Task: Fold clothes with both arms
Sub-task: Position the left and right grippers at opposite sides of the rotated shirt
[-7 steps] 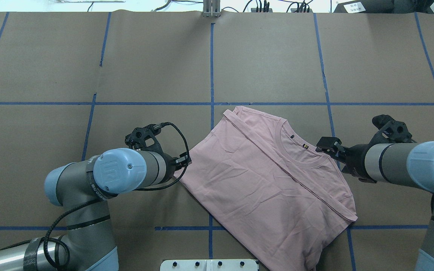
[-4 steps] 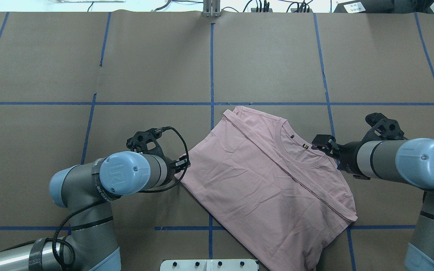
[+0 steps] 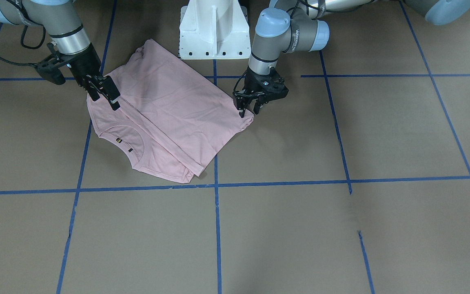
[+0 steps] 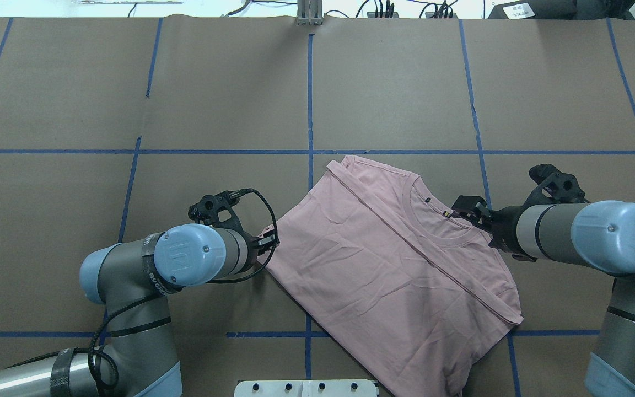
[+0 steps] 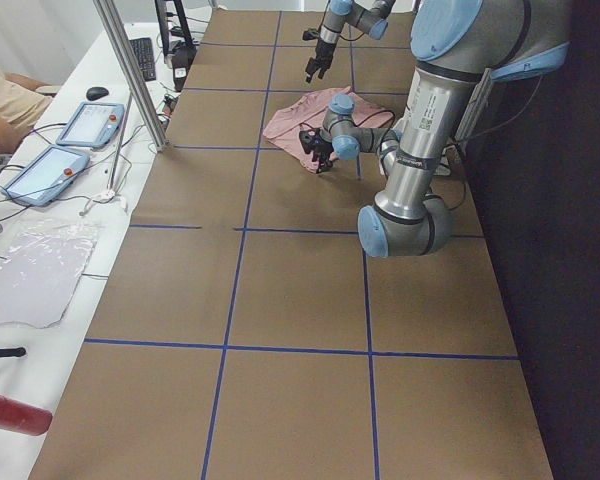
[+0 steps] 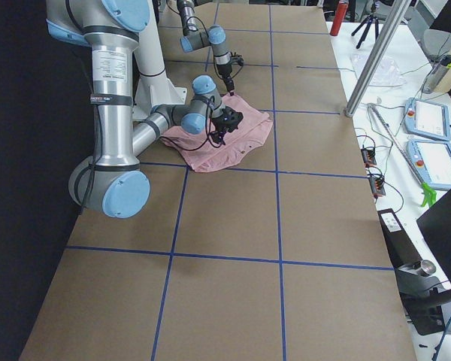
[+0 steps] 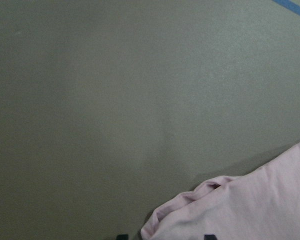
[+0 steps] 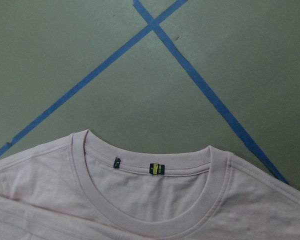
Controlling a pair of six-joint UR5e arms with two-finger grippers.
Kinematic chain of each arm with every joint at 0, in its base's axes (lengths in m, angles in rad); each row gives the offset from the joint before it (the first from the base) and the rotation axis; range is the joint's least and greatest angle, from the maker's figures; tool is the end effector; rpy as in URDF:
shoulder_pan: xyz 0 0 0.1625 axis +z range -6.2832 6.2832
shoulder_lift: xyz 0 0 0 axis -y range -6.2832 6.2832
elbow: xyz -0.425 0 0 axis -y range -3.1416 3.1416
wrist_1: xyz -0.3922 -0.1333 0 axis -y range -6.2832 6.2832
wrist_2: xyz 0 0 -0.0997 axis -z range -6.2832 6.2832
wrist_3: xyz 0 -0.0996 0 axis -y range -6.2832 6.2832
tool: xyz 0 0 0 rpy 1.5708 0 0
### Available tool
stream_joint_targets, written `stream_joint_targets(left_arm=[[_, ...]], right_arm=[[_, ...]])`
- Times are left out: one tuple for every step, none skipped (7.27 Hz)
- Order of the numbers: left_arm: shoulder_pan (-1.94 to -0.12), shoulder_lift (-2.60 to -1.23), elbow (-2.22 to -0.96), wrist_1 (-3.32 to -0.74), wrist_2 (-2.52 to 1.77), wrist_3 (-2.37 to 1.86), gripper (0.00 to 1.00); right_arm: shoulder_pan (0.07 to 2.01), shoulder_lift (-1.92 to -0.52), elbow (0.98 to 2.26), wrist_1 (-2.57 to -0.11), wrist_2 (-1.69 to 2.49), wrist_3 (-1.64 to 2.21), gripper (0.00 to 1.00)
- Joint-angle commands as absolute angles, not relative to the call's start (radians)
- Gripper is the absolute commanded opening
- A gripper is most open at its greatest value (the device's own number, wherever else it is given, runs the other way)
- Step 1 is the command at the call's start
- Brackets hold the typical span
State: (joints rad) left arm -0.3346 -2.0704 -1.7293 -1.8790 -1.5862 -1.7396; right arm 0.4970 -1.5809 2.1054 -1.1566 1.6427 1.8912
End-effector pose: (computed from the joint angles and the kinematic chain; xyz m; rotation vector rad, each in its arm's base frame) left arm 0.5730 -0.3387 0.2702 0.0665 0.9734 -0.4559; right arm -0.3567 -0.3370 0.3693 0.0169 -0.9632 0.7213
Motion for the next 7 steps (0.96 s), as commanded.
stream_joint_targets(left_arm=[[-0.334,-2.079,-1.724,-1.879,-1.586,-1.741,0.49],[-0.334,-2.082,-1.724,-1.881,-1.554,-1.741,0.20],[-0.334,-2.082,-1.724,-1.881,-1.545,-1.740,0.00],[-0.336,-2.085,-1.733,-1.881,-1.537,-1.738,0.00],[-0.345,-2.086,-1.738,-1.881,-1.508,-1.724,0.00],[-0.391,-2.086,-1.740,-1.882,-1.508,-1.697,0.00],[-0.441,-2.088,-1.727,-1.888,-1.508,-1.616,0.00]], right_arm=[[0.497,-1.580,2.105,-1.157,1.644,1.891,1.00],[0.497,-1.580,2.106,-1.155,1.644,1.893,1.00],[0.497,-1.580,2.106,-1.155,1.643,1.894,1.00],[0.497,-1.580,2.105,-1.155,1.643,1.894,1.00],[0.499,-1.569,2.103,-1.154,1.644,1.894,1.00],[0.499,-1.546,2.103,-1.152,1.644,1.902,1.00],[0.499,-1.520,2.103,-1.152,1.641,1.902,1.00]])
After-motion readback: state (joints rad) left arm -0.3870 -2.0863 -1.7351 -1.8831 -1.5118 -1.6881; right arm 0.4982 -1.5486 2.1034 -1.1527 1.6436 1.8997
